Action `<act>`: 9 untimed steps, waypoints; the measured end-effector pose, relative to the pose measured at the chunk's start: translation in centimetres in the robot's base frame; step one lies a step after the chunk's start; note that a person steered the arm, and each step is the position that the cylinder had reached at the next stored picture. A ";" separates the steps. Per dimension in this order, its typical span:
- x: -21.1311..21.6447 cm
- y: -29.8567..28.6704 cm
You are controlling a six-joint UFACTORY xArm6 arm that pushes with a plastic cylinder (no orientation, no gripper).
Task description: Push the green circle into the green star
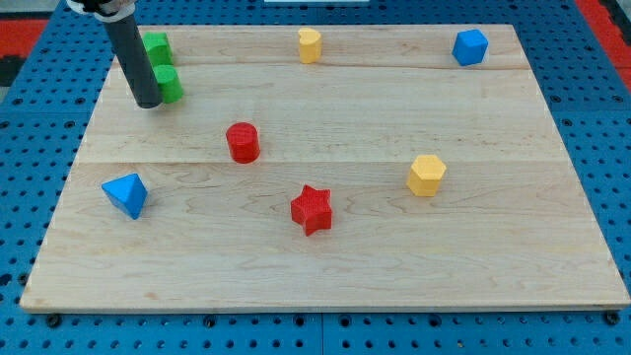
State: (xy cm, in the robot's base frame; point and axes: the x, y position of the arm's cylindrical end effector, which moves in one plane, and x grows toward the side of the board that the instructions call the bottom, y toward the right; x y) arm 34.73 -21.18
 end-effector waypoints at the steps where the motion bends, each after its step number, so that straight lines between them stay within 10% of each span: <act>1: 0.0 0.2; 9: -2.9 0.3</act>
